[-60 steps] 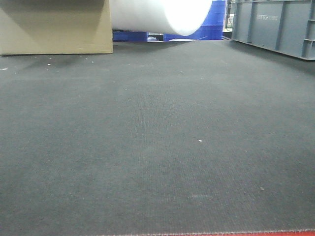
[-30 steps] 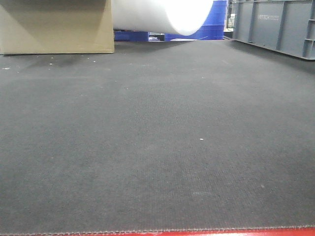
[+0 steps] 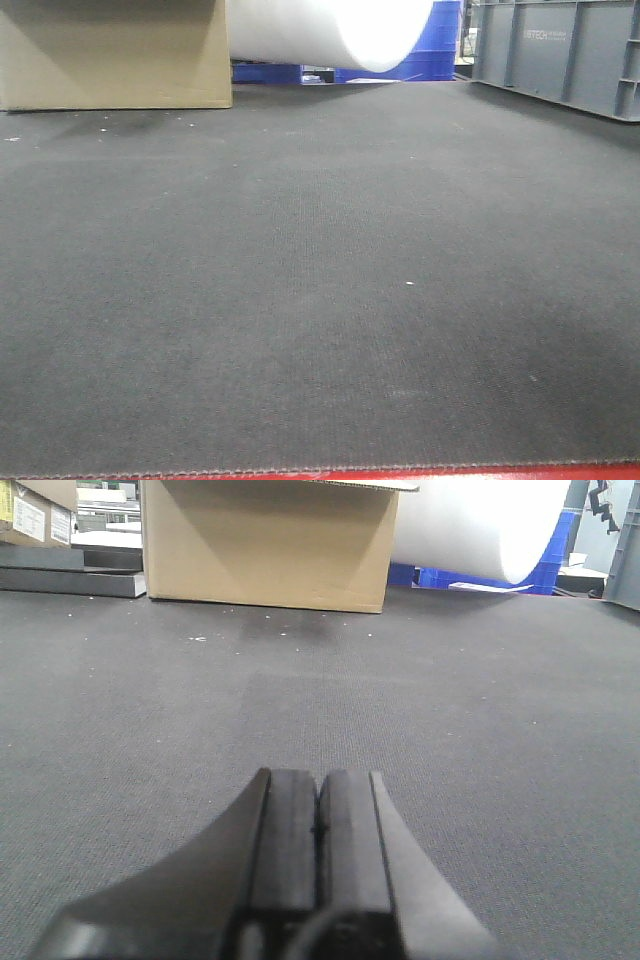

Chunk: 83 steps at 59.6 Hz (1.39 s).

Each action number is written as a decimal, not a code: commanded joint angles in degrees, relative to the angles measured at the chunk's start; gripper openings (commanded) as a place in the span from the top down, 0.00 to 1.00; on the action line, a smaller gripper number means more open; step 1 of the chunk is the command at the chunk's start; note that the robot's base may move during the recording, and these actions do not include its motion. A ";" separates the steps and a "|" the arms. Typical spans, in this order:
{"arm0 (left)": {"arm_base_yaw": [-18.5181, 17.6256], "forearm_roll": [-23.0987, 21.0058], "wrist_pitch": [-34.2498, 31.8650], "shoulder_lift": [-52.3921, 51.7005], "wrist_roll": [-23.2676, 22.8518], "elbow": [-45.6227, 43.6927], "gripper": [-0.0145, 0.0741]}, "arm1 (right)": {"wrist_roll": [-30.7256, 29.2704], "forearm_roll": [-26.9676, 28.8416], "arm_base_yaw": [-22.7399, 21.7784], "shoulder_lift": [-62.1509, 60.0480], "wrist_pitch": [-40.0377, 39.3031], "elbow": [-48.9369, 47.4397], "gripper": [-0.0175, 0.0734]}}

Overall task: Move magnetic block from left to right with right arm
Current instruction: 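Hold the red cube in the right gripper above the second table, then lower the red cube onto the carpet with the right gripper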

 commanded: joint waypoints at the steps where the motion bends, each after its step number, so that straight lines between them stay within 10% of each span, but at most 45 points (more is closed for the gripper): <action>1: 0.16 0.00 -5.19 -0.60 -0.34 0.59 0.97 | -1.06 0.19 2.88 8.07 -5.29 -4.47 0.59; 24: 0.16 0.00 -5.19 -0.60 -0.34 0.59 0.97 | -3.92 0.50 14.80 40.63 -5.37 -19.36 0.59; 64: 0.16 0.00 -5.19 -0.60 -0.34 0.59 0.97 | -3.92 7.51 15.27 70.34 -10.98 -26.88 0.58; 79: 0.16 0.00 -5.19 -0.60 -0.34 0.59 0.97 | -3.92 7.51 15.15 70.42 -10.54 -26.88 0.11; 83: 0.16 0.00 -5.19 -0.60 -0.34 0.59 0.97 | -3.92 7.51 15.09 70.15 -10.25 -26.88 0.12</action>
